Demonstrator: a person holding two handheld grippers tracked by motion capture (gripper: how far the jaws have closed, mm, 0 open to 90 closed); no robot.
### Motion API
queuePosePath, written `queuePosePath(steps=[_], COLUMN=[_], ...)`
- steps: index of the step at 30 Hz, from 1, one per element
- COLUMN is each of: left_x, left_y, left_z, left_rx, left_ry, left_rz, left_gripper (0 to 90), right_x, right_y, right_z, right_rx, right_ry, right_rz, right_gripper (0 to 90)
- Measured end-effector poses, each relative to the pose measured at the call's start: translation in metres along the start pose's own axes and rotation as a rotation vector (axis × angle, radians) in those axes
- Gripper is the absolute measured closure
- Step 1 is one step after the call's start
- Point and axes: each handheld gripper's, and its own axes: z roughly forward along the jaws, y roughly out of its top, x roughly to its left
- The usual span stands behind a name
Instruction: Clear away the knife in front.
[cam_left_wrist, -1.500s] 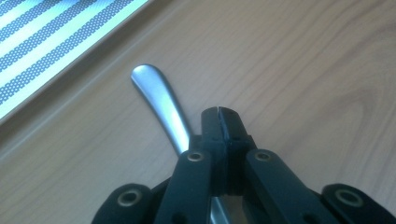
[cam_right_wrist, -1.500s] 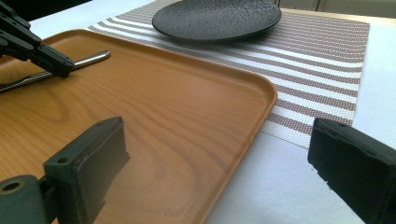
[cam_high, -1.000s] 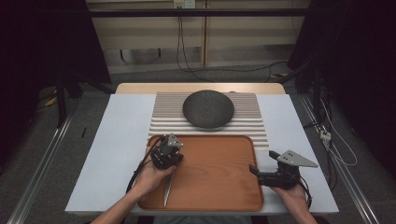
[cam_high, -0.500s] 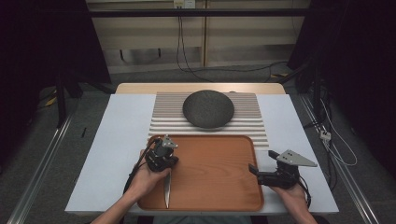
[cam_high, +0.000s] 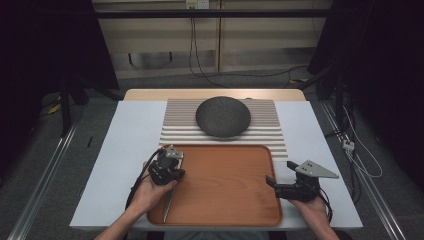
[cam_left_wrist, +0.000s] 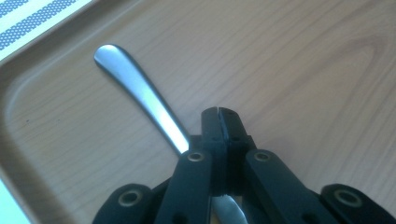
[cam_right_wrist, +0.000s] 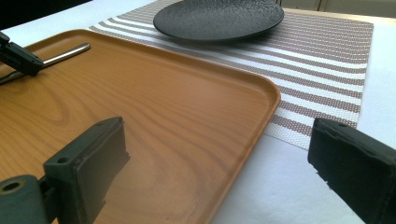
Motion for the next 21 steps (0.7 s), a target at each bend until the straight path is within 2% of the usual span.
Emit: queuePosePath(steps=[2,8,17,18,21], left_x=[0.002,0.01,0.014,0.015,0.017], left_y=[-0.002,-0.007,-0.009,-0.01,-0.011], left_z=[-0.001,-0.006,-0.008,-0.009,-0.011], left_rx=[0.0,0.003,0.011,0.013,0.021], left_ry=[0.011,0.005,0.023,0.015,0.034], left_rz=[-0.008,-0.023,-0.027,-0.03,-0.029], left_gripper=[90.0,90.0,90.0,90.0,90.0], right_x=[0.0,0.0,0.0,0.0,0.0], right_y=[0.0,0.0,0.0,0.0,0.0], right_z=[0.0,0.001,0.001,0.001,0.001], right_rx=[0.001,0.001,0.002,0.001,0.003], right_ry=[0.001,0.001,0.002,0.001,-0.001], right_rz=[0.003,-0.004,-0.003,-0.004,-0.002], right_gripper=[4.7,4.7,4.7,4.7,4.7])
